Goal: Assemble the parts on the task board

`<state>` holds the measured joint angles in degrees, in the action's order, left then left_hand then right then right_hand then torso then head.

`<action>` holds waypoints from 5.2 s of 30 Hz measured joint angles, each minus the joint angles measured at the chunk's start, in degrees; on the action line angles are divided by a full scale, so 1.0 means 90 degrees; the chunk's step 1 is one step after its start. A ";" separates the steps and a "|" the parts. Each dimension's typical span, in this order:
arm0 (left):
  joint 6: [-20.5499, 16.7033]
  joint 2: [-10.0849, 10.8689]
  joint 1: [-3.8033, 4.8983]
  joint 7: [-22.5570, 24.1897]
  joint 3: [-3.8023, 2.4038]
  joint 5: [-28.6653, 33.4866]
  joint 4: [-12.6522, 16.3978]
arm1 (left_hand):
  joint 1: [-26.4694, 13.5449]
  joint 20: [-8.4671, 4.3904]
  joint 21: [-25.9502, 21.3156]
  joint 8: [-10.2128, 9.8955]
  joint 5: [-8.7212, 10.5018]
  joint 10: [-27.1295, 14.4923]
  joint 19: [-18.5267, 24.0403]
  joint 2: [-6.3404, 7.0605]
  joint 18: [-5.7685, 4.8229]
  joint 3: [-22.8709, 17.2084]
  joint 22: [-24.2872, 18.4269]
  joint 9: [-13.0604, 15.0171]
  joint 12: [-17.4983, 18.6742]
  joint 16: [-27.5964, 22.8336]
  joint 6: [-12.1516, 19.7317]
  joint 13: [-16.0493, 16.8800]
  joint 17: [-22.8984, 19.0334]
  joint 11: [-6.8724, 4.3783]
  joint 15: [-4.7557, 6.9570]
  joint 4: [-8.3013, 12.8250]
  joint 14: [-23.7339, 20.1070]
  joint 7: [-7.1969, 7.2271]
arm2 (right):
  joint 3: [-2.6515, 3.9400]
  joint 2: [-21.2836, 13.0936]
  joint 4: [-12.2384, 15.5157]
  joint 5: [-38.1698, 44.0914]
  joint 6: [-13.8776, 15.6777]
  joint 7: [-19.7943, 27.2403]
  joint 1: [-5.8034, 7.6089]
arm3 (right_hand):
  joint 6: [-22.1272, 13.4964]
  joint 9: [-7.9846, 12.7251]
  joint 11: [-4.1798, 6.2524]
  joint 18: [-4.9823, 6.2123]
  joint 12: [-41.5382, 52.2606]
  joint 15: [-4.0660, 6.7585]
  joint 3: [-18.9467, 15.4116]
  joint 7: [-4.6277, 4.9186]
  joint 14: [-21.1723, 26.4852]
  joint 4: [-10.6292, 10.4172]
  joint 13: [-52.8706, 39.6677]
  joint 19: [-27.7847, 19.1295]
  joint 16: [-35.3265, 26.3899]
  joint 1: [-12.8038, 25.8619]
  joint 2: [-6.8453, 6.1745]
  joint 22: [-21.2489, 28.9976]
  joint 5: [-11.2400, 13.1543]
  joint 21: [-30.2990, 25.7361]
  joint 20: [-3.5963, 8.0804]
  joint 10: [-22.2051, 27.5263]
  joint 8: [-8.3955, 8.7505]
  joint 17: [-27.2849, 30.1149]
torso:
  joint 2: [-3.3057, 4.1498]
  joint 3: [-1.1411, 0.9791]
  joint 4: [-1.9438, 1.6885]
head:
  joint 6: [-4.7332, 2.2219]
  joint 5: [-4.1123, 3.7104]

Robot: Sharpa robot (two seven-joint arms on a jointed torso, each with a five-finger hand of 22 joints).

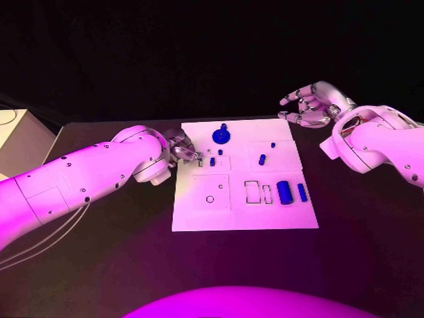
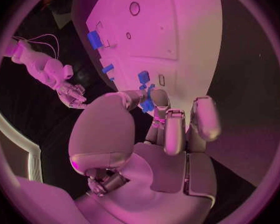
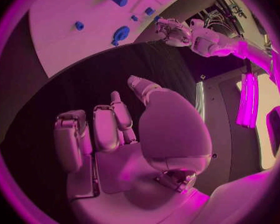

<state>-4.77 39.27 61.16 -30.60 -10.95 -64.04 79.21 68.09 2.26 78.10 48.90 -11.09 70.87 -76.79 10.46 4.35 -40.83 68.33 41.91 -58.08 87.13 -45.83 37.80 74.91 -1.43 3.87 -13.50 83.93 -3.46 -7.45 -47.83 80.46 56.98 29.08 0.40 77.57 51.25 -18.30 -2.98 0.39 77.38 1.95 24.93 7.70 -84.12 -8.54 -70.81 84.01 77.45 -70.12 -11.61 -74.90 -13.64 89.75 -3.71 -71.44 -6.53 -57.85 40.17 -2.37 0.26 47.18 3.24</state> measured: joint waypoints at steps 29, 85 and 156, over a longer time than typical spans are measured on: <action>0.0168 -0.0126 -0.0021 0.0066 0.0082 -0.0197 -0.0174 | -0.0034 0.0000 -0.0001 -0.0002 0.0008 0.0021 0.0001 0.0034 0.0000 -0.0004 -0.0011 0.0001 0.0000 0.0000 -0.0034 -0.0022 0.0000 0.0023 0.0000 0.0006 0.0000 0.0011 | 0.0000 0.0000 0.0006 -0.0001 -0.0001 0.0001 -0.0002 | 0.0008 -0.0004 0.0000 0.0000 0.0000 0.0000 0.0000 -0.0008 0.0000 0.0000 -0.0005 0.0000 0.0000 0.0000 0.0000 -0.0004 0.0000 0.0000 0.0000 0.0000 0.0000 0.0004 | 0.0007 -0.0009 -0.0002 | 0.0103 -0.0041; 0.0343 -0.0189 -0.0010 0.0129 0.0136 -0.0415 -0.0270 | -0.0049 0.0000 -0.0002 0.0000 0.0048 0.0021 0.0001 0.0015 0.0000 -0.0004 -0.0016 -0.0004 0.0001 0.0000 -0.0067 -0.0061 0.0000 0.0024 -0.0001 0.0006 0.0000 0.0022 | 0.0001 -0.0003 0.0028 -0.0001 -0.0004 0.0000 -0.0002 | 0.0009 -0.0010 0.0000 0.0000 0.0000 -0.0023 0.0000 -0.0009 0.0023 0.0000 -0.0008 0.0000 0.0000 0.0000 0.0000 -0.0005 0.0000 0.0000 0.0000 0.0000 0.0000 -0.0004 | 0.0019 -0.0002 -0.0007 | 0.0227 -0.0081; 0.0397 -0.0193 0.0010 0.0191 0.0212 -0.0693 -0.0304 | -0.0056 0.0000 0.0020 -0.0021 0.0080 0.0045 0.0002 0.0006 0.0000 -0.0005 0.0028 -0.0032 0.0001 0.0024 -0.0067 -0.0045 0.0000 0.0000 -0.0001 0.0006 0.0000 0.0022 | 0.0001 -0.0036 0.0055 -0.0001 -0.0010 -0.0001 -0.0001 | 0.0010 -0.0011 0.0000 0.0000 0.0000 -0.0023 0.0000 -0.0011 0.0023 0.0000 -0.0006 0.0000 0.0000 0.0000 0.0000 -0.0005 0.0000 0.0000 0.0000 0.0000 -0.0001 -0.0003 | 0.0013 0.0000 -0.0012 | 0.0297 -0.0086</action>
<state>-1.19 37.54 61.25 -28.89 -9.05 -70.28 76.48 67.59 2.26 78.28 48.71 -10.36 71.27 -76.78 10.51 4.35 -40.88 68.58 41.62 -58.08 87.34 -46.44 37.40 74.91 -1.43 3.87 -13.44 83.93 -3.26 -7.44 -48.15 80.96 56.97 28.99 0.39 77.56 51.34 -18.40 -2.98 0.38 77.38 1.75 24.93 7.60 -83.92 -8.54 -70.86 84.01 77.45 -70.12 -11.62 -74.95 -13.64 89.75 -3.71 -71.44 -6.54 -57.88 40.28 -2.37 0.15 49.86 2.47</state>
